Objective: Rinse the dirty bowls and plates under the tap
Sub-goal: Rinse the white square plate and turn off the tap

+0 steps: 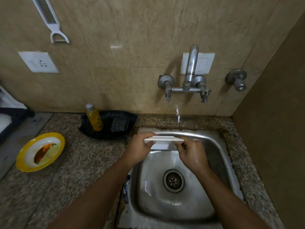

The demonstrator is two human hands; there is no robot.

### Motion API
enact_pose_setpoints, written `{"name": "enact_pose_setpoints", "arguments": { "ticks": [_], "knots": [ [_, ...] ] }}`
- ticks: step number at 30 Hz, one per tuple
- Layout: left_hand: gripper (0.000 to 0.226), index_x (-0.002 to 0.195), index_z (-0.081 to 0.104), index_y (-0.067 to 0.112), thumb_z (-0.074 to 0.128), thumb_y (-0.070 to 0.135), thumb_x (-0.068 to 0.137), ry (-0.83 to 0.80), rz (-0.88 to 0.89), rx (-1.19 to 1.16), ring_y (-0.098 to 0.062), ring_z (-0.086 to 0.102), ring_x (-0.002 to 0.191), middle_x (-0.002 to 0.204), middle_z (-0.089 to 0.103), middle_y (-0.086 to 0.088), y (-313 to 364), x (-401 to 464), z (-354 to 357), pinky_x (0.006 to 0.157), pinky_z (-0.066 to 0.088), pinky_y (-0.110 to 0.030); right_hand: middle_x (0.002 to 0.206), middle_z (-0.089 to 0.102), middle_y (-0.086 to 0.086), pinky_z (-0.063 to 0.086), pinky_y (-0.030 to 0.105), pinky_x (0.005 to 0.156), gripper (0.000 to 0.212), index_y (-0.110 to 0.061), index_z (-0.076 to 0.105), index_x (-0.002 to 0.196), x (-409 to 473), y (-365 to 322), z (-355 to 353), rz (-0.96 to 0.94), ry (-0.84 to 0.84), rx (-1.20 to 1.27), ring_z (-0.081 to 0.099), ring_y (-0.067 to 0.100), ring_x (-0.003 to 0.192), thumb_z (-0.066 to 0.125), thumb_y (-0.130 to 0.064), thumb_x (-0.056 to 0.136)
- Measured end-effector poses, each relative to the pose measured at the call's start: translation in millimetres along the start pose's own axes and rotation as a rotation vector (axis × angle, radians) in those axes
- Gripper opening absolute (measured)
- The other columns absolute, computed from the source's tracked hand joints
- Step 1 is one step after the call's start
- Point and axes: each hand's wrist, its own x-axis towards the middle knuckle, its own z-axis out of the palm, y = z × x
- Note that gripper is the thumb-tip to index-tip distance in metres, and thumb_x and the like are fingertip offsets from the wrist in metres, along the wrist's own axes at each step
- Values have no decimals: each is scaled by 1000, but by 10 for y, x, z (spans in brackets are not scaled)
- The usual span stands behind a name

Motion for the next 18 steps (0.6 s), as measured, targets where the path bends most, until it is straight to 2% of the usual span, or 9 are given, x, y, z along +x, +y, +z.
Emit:
{"name": "enact_pose_setpoints", "arguments": {
  "ticks": [3, 7, 9, 12, 15, 18],
  "knots": [
    [21, 104, 75, 10, 72, 8, 83, 8, -28, 18, -13, 67, 97, 101, 74, 1, -23, -18, -23, 90, 47, -19, 55, 55, -13, 32, 15, 49, 13, -19, 73, 95, 1, 4, 59, 1, -17, 5, 55, 6, 51, 64, -28, 92],
    [21, 105, 74, 13, 71, 11, 85, -23, -26, 53, -7, 63, 91, 95, 69, 8, 24, -52, -165, 84, 47, -20, 51, 53, -12, 38, 23, 51, 17, -22, 66, 76, 37, -36, 82, 27, -22, 38, 54, 8, 49, 65, -32, 91],
    [24, 110, 72, 12, 71, 15, 86, -48, -86, 74, -9, 63, 92, 99, 70, 4, 0, -92, -249, 84, 49, -23, 52, 53, -13, 39, 24, 51, 20, -22, 64, 74, 52, -70, 84, 54, -52, 53, 55, 8, 52, 66, -34, 90],
    [23, 107, 73, 11, 68, 25, 90, -63, -169, 153, -13, 66, 90, 102, 74, -2, -41, -167, -342, 77, 51, -29, 68, 68, -7, 49, 27, 62, 15, -20, 70, 80, 105, -141, 95, 136, -80, 168, 64, 12, 66, 69, -33, 88],
    [23, 103, 74, 9, 65, 27, 91, -54, -229, 213, -13, 63, 80, 91, 72, -3, -51, -218, -394, 68, 43, -25, 59, 60, -11, 44, 25, 56, 27, -24, 58, 64, 125, -200, 183, 155, -126, 178, 57, 9, 59, 70, -31, 87],
    [24, 104, 74, 8, 64, 26, 92, -21, -204, 234, -19, 66, 84, 91, 72, -6, -83, -262, -457, 69, 46, -28, 58, 60, -8, 52, 36, 61, 27, -22, 59, 65, 127, -210, 288, 143, -103, 206, 58, 9, 59, 70, -34, 86]
  ]
}}
